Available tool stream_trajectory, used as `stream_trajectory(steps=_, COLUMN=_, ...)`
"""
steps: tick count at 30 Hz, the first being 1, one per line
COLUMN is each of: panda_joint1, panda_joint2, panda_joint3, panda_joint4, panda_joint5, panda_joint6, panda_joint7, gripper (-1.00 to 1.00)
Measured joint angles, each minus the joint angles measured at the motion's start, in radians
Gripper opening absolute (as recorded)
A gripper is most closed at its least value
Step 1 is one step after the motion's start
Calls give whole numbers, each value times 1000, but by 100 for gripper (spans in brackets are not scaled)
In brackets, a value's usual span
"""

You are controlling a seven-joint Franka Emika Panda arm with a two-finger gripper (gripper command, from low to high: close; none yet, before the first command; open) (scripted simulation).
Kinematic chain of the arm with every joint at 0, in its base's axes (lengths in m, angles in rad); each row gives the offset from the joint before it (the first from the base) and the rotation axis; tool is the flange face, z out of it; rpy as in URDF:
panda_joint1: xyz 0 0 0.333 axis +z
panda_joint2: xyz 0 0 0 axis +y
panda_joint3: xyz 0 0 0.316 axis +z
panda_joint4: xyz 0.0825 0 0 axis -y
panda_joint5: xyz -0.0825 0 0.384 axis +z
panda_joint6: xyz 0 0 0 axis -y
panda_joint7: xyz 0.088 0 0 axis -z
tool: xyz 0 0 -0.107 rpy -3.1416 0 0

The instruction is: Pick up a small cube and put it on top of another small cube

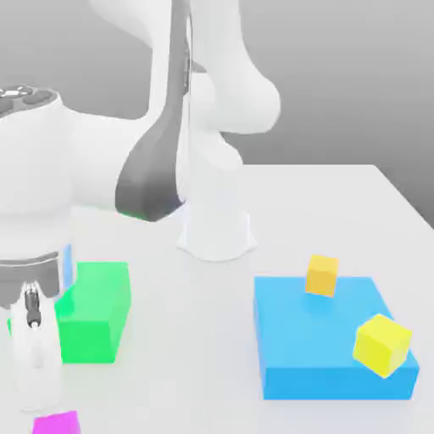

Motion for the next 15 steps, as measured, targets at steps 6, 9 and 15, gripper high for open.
stream_trajectory(steps=6, panda_joint1=-8, panda_joint2=201, panda_joint3=-9, panda_joint4=37, panda_joint5=29, panda_joint6=129, panda_joint7=31, gripper=-100)
stream_trajectory(steps=9, panda_joint1=-8, panda_joint2=201, panda_joint3=-9, panda_joint4=37, panda_joint5=29, panda_joint6=130, panda_joint7=31, gripper=-100)
stream_trajectory(steps=15, panda_joint1=-12, panda_joint2=145, panda_joint3=-5, panda_joint4=24, panda_joint5=34, panda_joint6=87, panda_joint7=28, gripper=-100)
